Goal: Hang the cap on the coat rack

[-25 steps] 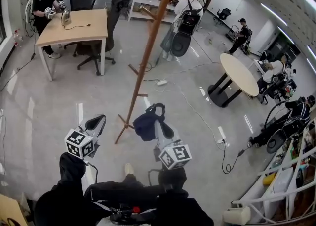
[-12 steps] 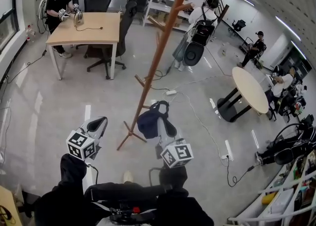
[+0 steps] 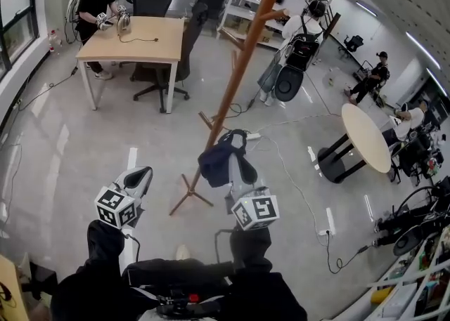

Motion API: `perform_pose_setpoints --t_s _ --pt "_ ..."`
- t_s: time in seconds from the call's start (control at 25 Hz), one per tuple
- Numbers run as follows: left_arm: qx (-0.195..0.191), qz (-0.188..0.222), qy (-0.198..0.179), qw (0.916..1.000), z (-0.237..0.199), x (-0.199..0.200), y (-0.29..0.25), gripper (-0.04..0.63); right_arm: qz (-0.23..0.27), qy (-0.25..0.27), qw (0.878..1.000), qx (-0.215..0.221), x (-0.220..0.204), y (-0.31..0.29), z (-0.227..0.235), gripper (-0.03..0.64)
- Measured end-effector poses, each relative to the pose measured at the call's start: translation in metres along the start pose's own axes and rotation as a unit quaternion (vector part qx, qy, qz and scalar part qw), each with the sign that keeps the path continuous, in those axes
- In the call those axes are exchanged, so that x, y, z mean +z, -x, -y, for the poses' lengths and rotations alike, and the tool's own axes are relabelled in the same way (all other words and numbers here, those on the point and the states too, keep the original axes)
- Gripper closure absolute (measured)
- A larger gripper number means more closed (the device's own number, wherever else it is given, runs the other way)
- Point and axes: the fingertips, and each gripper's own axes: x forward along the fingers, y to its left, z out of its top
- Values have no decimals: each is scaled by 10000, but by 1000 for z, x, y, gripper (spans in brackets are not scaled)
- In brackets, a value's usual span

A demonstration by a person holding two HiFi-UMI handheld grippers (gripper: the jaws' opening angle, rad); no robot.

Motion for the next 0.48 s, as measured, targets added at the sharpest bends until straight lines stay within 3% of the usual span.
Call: perform_pose_setpoints --t_s 0.48 --pt "230 10 121 9997 -10 -5 -6 592 651 451 9967 152 71 -43 14 607"
